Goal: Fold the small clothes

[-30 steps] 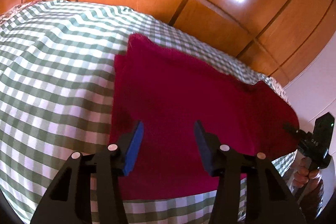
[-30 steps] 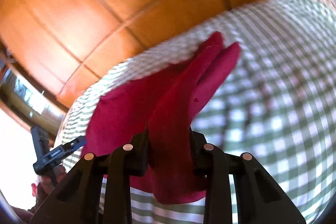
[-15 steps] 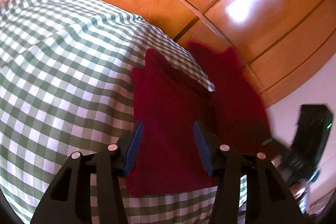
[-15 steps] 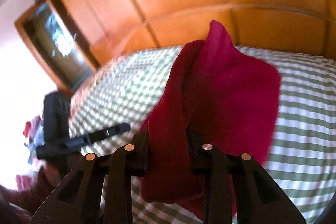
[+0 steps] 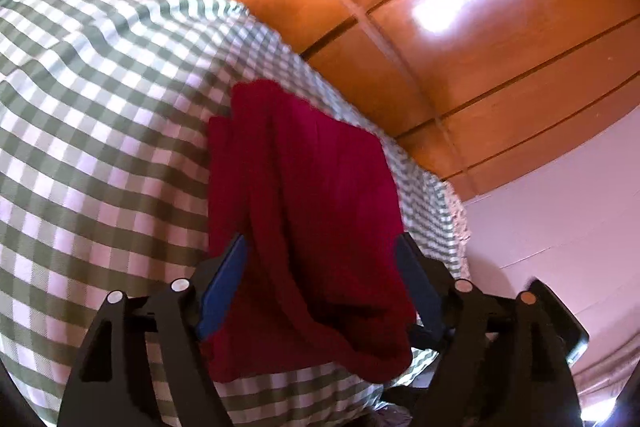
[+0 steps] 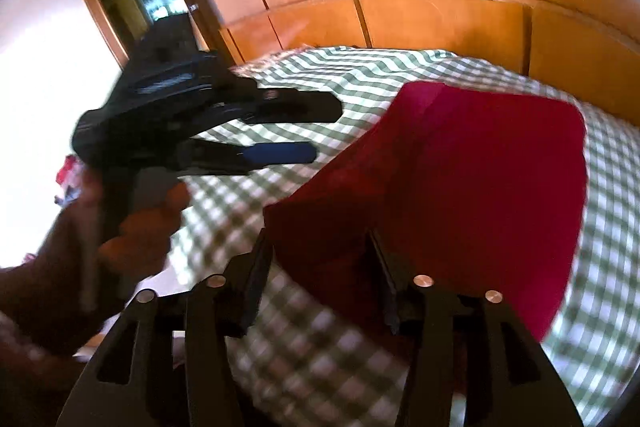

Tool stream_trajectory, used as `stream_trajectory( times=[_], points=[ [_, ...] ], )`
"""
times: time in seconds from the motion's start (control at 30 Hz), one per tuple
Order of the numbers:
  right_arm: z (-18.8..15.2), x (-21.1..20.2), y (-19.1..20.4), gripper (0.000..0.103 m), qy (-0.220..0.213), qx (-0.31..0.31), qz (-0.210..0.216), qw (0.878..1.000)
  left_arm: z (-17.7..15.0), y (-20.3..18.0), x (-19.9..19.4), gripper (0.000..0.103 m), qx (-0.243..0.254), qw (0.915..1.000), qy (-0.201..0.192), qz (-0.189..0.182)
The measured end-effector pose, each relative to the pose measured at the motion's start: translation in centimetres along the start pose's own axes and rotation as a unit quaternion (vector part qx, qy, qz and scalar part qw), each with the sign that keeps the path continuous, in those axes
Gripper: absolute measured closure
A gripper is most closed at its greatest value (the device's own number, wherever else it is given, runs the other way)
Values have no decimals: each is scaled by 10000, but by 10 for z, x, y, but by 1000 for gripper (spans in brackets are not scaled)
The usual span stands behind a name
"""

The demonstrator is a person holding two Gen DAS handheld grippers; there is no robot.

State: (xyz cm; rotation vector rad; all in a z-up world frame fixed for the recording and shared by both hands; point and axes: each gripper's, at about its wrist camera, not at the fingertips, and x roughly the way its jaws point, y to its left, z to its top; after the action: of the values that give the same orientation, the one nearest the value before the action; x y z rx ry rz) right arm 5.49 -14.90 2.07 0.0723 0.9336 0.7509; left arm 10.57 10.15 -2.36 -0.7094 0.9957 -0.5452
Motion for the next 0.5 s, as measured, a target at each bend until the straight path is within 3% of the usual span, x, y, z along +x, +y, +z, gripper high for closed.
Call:
stream_trajectory(
  times=[0.1,0.27,0.33,0.4,0.5],
  points=[
    [-15,-30,-15,50,-160,263,-180,9994,2,-4,13,27,-52,9997,235,-9],
    [-42,-62,-52,50,-247,741,-776,9939,3,-23,27,28,190,9982,479,303],
    [-47,-65,-61,50,-235,849,-939,9917,2,-32,37,37,346,9962,590,536],
    [-46,-59,-63,50,-262,874,-1010,9907,1,-39,45,67,540,9932,659,799],
    [-40,-48,-59,53,-266,792,-921,9922,0,-44,46,80,809,9887,538,1140]
  ],
)
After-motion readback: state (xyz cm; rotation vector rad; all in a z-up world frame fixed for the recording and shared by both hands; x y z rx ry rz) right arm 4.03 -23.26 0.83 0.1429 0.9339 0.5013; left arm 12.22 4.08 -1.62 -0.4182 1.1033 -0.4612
